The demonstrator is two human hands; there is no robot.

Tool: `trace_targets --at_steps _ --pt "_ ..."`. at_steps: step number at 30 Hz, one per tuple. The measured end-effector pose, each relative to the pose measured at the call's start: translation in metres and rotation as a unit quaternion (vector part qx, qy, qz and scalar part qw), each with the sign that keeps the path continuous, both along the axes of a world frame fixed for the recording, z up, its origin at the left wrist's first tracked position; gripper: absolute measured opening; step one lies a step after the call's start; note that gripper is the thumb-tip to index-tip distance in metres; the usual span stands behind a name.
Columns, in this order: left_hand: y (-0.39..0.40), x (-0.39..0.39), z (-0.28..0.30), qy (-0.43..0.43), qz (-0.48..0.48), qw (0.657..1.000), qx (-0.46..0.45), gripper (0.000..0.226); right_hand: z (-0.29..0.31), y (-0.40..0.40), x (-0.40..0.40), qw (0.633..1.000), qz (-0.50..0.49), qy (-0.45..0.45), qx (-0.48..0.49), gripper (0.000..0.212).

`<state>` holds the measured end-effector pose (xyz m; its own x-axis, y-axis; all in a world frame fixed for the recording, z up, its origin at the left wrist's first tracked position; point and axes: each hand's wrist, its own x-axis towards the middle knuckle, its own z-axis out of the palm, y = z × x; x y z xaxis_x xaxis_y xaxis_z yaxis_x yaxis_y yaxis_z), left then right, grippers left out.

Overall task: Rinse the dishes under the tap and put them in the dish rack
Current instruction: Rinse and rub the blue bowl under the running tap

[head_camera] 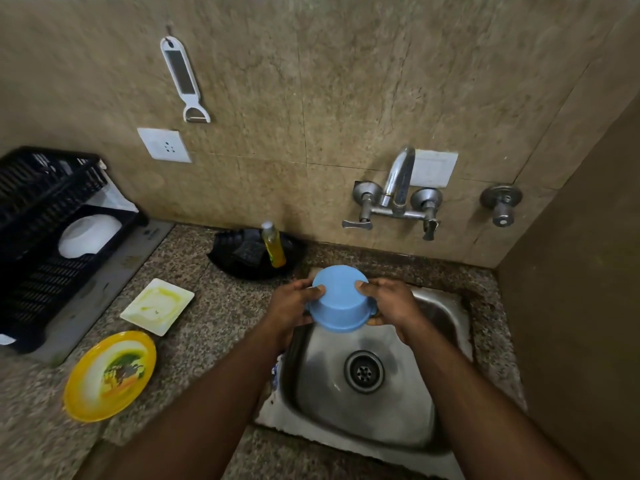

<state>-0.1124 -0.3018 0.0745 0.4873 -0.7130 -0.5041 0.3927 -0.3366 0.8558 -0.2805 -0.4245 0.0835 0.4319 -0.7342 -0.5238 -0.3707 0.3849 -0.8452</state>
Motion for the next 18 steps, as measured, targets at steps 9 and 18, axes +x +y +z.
trace_targets --at_steps 9,18 --pt "0.031 0.050 -0.005 -0.057 -0.066 0.993 0.082 0.024 -0.035 0.030 0.026 0.983 -0.031 -0.058 0.172 0.043" --pt "0.100 0.197 0.042 -0.404 -0.118 0.893 0.159 0.043 -0.012 0.053 0.170 0.965 -0.027 -0.166 0.199 0.042"
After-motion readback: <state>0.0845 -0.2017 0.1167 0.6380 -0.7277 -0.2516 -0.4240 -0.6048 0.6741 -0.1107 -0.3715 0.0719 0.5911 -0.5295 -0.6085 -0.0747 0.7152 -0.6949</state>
